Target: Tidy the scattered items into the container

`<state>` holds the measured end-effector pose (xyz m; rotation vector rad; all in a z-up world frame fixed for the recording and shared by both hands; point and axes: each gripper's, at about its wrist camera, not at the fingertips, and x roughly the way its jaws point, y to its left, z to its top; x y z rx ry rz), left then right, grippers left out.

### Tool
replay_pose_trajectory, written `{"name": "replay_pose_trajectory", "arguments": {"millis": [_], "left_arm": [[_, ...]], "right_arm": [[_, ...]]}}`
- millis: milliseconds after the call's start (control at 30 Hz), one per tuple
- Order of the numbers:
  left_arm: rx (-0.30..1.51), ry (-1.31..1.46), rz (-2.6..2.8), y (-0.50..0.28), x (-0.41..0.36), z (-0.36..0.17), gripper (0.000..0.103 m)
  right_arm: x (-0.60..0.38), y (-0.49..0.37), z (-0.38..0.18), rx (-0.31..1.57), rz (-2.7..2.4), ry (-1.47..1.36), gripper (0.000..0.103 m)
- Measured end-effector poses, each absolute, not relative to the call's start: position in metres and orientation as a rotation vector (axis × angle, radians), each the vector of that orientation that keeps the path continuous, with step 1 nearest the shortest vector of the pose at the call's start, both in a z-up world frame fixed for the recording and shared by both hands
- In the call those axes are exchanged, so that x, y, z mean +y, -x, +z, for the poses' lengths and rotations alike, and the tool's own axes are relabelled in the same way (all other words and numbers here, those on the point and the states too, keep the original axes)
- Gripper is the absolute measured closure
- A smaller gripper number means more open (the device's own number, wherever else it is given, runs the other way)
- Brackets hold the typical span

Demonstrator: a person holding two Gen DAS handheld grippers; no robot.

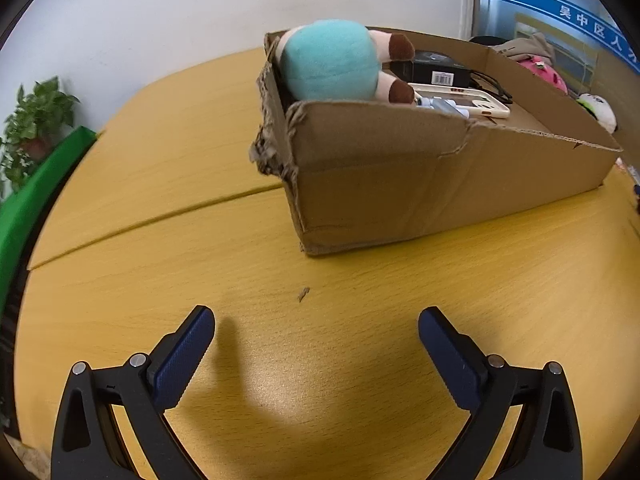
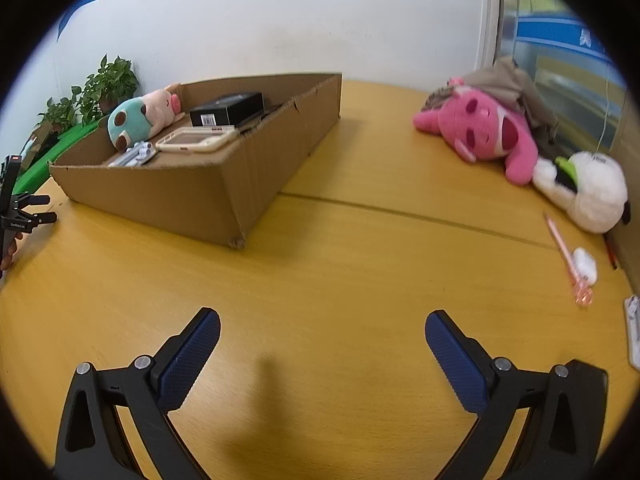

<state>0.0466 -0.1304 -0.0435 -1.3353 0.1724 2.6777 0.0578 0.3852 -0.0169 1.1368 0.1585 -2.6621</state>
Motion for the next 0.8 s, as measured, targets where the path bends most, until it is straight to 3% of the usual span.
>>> {"name": "replay_pose_trajectory", "arguments": {"millis": [233, 800], "left_arm": [[0.19, 1.298, 2.555, -0.038, -0.146, -0.045, 0.0], [0.225, 1.27, 2.484, -0.029, -0.159, -0.04, 0.0]], "right_arm": [[0.375, -0.031, -0.041, 0.285, -2.476, -1.283, 0.001], [0.379, -0.017, -0.04, 0.311, -2.387, -1.217, 0.0]]}}
